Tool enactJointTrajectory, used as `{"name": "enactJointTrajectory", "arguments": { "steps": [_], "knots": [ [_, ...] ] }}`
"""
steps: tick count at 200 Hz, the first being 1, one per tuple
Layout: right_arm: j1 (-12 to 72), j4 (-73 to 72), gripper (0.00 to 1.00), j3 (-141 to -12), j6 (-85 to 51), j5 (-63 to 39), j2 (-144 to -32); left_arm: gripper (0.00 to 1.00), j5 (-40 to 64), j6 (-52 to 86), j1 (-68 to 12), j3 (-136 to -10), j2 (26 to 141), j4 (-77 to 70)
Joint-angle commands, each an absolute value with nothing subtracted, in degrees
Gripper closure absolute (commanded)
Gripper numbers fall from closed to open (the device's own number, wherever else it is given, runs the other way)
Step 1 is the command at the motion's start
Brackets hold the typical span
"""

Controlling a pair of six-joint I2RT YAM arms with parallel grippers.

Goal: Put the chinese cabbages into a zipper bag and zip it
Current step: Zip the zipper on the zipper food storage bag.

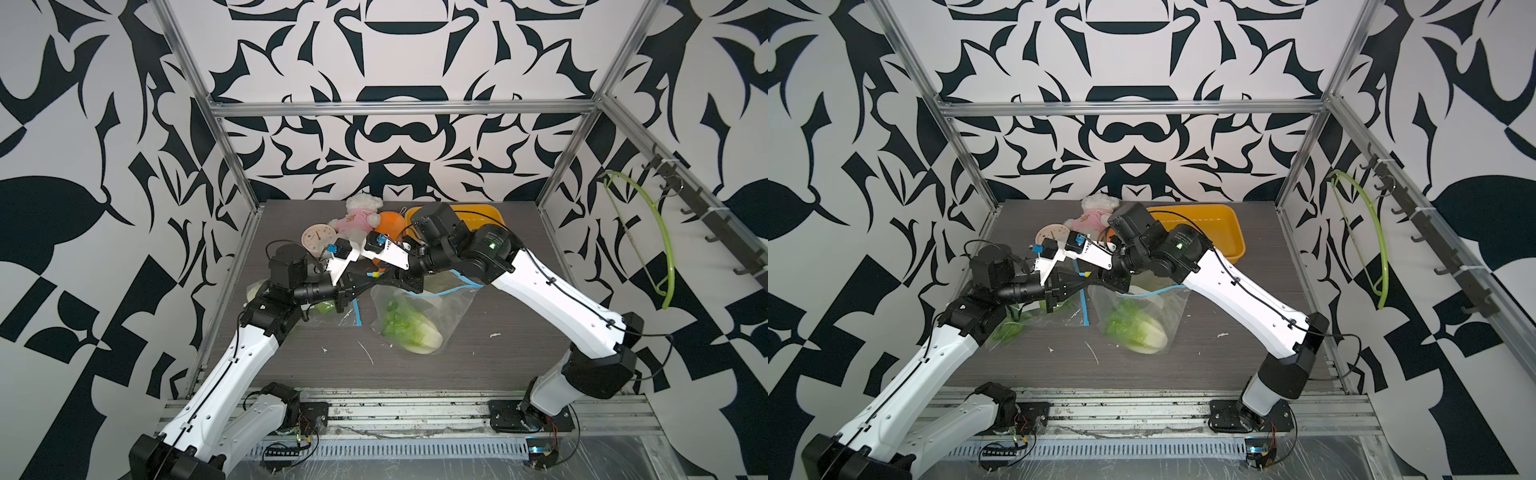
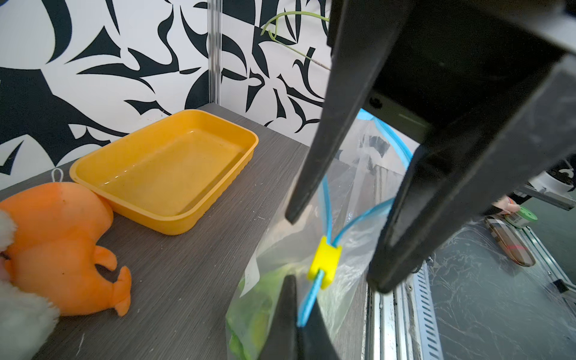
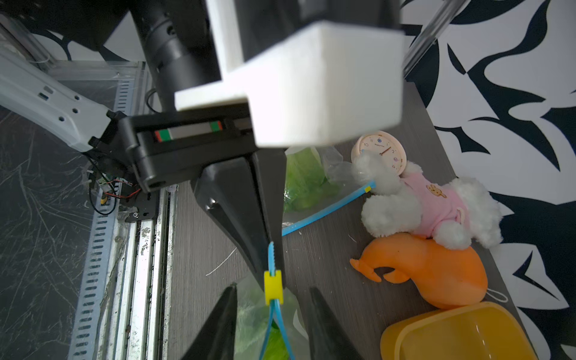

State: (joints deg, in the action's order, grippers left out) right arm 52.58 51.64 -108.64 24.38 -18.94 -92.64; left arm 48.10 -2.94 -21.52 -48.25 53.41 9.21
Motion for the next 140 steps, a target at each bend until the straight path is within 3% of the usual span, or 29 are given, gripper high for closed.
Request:
{"name": "enactJointTrajectory", "arguments": {
  "steps": [1, 140],
  "knots": [
    [52.67, 52.72, 0.65, -111.67, 25.28, -22.39, -92.36, 1.00, 47.38, -4.39, -21.70, -50.18, 52.22, 11.34],
    [52.72, 55.46, 0.96, -113.97, 26.27, -22.33, -94.75, 1.00, 46.20, -4.60, -21.71, -50.48, 50.85, 11.78]
  ]
}}
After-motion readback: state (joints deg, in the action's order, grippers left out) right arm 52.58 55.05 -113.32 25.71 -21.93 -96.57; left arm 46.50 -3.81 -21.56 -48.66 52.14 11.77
